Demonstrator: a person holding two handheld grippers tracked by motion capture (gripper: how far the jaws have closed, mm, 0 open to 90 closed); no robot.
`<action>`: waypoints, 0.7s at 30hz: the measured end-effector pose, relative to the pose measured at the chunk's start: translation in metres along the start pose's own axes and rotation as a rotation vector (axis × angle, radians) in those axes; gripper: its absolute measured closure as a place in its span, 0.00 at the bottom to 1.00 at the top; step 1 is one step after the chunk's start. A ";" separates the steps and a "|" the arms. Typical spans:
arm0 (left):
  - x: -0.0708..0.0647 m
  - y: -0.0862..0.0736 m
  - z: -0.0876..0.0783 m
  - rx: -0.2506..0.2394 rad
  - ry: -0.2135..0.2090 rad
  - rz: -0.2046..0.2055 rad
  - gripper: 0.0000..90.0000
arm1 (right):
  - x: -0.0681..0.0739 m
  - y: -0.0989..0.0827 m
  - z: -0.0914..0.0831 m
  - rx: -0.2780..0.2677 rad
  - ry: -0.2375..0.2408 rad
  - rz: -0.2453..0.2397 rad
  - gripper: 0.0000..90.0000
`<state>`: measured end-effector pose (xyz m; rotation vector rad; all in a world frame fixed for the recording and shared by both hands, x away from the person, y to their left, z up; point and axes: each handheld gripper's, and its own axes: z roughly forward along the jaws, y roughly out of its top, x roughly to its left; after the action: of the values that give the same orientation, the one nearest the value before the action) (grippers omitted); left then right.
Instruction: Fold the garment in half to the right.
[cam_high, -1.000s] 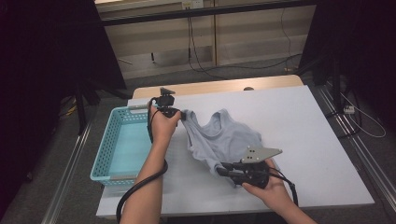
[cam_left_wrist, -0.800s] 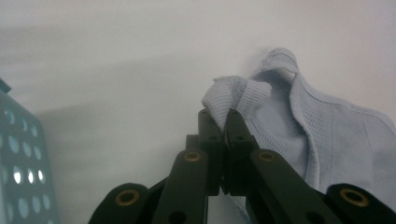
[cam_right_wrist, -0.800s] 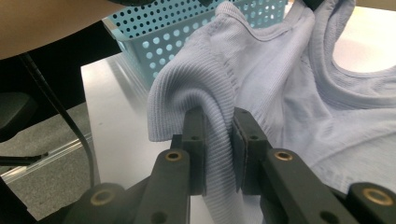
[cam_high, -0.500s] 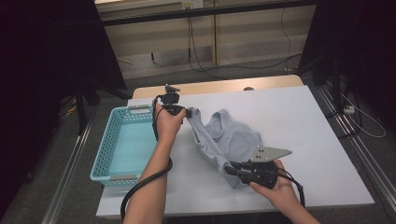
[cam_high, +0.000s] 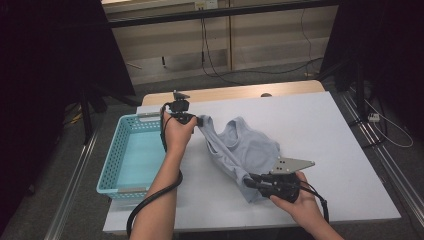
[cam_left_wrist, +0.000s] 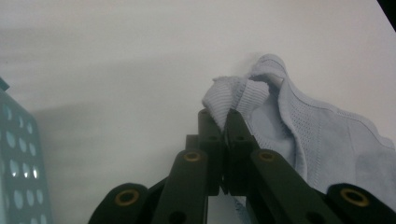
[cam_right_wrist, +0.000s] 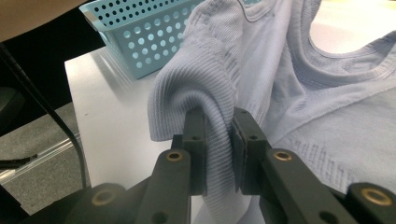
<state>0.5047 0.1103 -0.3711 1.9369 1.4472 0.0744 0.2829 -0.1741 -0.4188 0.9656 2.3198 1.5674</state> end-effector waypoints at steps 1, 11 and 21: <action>0.000 0.000 0.000 -0.002 0.006 -0.001 0.98 | 0.000 0.000 0.000 0.002 -0.001 -0.001 0.87; 0.002 -0.002 -0.001 0.008 -0.008 -0.004 0.98 | -0.007 -0.003 -0.005 0.016 -0.028 0.008 0.87; 0.005 -0.003 0.005 0.015 0.012 -0.002 0.87 | -0.003 -0.005 -0.004 0.034 -0.016 -0.005 0.87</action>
<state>0.5062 0.1124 -0.3786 1.9504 1.4616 0.0746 0.2813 -0.1805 -0.4222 0.9753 2.3437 1.5180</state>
